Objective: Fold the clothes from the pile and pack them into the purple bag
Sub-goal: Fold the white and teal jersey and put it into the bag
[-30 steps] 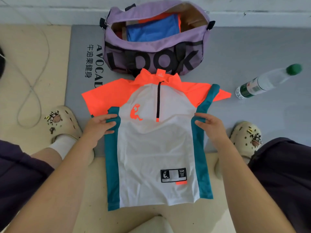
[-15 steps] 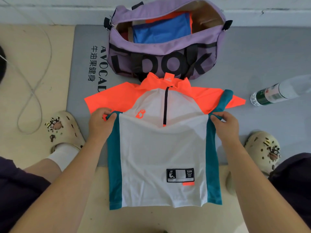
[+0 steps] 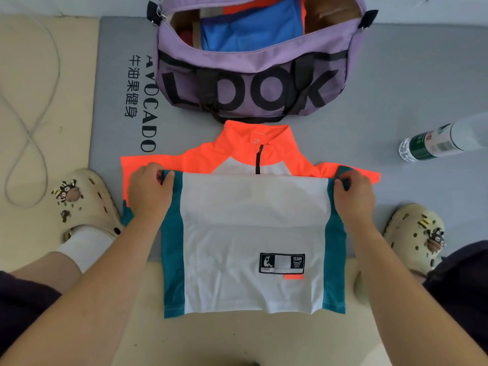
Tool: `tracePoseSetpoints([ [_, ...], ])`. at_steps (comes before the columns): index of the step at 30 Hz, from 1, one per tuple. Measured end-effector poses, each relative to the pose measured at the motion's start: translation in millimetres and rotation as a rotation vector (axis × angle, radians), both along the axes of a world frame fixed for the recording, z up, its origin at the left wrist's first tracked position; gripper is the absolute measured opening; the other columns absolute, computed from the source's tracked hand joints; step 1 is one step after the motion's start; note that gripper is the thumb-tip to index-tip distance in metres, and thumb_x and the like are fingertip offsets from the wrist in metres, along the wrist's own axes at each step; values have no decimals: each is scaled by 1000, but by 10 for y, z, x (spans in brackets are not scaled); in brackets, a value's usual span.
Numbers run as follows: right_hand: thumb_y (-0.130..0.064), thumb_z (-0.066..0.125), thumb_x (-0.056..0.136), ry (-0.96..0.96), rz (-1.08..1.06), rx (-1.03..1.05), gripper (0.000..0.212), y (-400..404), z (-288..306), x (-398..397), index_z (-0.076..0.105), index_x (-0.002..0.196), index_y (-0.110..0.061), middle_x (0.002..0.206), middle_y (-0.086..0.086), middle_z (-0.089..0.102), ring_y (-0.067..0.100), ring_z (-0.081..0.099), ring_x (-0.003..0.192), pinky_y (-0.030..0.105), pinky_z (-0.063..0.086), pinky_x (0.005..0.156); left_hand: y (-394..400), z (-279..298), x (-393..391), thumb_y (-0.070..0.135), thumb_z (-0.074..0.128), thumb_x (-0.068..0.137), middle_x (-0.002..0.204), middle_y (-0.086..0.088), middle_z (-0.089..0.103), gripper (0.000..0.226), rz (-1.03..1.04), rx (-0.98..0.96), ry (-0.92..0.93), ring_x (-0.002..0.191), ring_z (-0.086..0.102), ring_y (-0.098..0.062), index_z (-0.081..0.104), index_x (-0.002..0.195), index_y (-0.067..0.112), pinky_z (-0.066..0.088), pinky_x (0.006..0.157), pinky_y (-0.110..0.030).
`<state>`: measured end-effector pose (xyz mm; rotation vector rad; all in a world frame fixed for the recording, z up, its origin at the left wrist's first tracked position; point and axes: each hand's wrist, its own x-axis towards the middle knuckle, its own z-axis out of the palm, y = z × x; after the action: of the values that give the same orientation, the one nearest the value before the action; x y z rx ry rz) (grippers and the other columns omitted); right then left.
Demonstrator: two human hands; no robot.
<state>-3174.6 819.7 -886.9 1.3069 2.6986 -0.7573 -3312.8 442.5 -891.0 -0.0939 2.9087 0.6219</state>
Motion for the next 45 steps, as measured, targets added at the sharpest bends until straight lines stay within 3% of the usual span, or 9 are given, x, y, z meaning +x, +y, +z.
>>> tracePoseSetpoints([
  [3, -16, 64, 86, 133, 252, 223, 15, -206, 109, -109, 64, 97, -6, 97, 16, 61, 36, 54, 95, 45, 40, 79, 183, 88, -8, 21, 67, 86, 88, -8, 63, 11, -232, 48, 78, 91, 52, -31, 64, 86, 10, 43, 75, -42],
  [7, -14, 69, 82, 113, 556, 16, 19, -479, 121, -301, 65, 96, -2, 99, 17, 62, 37, 53, 99, 46, 41, 85, 510, 107, -10, 26, 71, 85, 106, -6, 67, 25, -531, 40, -34, 107, 54, -32, 68, 105, 11, 43, 89, -42],
  [14, -34, 71, 82, -255, 726, 231, 46, -536, 25, -430, 54, 120, -14, 118, 8, 54, 31, 43, 114, 43, 35, 84, 665, 58, -81, 41, 74, 78, 107, -8, 54, 41, -525, -224, -253, 113, 44, -27, 58, 106, 15, 38, 70, -35],
  [19, -25, 71, 83, -271, 835, 173, 29, -520, 64, -491, 59, 104, -9, 112, 10, 51, 32, 41, 113, 42, 45, 74, 660, 77, -115, 33, 66, 86, 105, -1, 50, 21, -671, -150, -307, 109, 46, -22, 62, 96, 15, 43, 73, -36],
  [24, -19, 59, 92, -180, 792, -95, 18, -435, 163, -444, 49, 102, -8, 96, 16, 61, 34, 57, 92, 38, 41, 65, 562, 143, -89, 42, 50, 96, 70, 6, 52, 23, -647, -38, -390, 75, 54, -27, 46, 88, 20, 37, 61, -36],
  [29, -28, 58, 95, -304, 732, -153, 28, -278, 365, -366, 48, 110, -7, 90, 15, 58, 33, 59, 87, 35, 37, 66, 407, 289, -202, 52, 54, 93, 68, 5, 47, 38, -708, -188, -419, 74, 48, -23, 45, 72, 22, 33, 61, -33],
  [32, -43, 64, 89, -376, 739, -161, 33, -204, 606, -320, 53, 77, -15, 79, -1, 48, 24, 49, 83, 31, 25, 63, 396, 525, -249, 56, 60, 88, 58, 0, 43, 54, -737, -189, -453, 64, 44, -23, 39, 58, 16, 26, 52, -33],
  [39, -90, 40, 66, -245, 549, -53, 79, -243, 1731, -415, 33, 49, -14, 51, 2, 40, 21, 43, 54, 33, 33, 51, 441, 1633, -307, 91, 42, 63, 52, 4, 41, 77, -568, -110, -198, 52, 43, -18, 35, 53, 15, 25, 51, -30],
  [45, -89, 30, 72, -10, 519, 70, 81, -240, 2709, -487, 33, 52, -11, 50, 3, 42, 20, 42, 51, 31, 30, 49, 448, 2644, -387, 89, 41, 70, 57, 5, 49, 74, -611, -156, -29, 52, 44, -14, 49, 58, 16, 25, 50, -29],
])
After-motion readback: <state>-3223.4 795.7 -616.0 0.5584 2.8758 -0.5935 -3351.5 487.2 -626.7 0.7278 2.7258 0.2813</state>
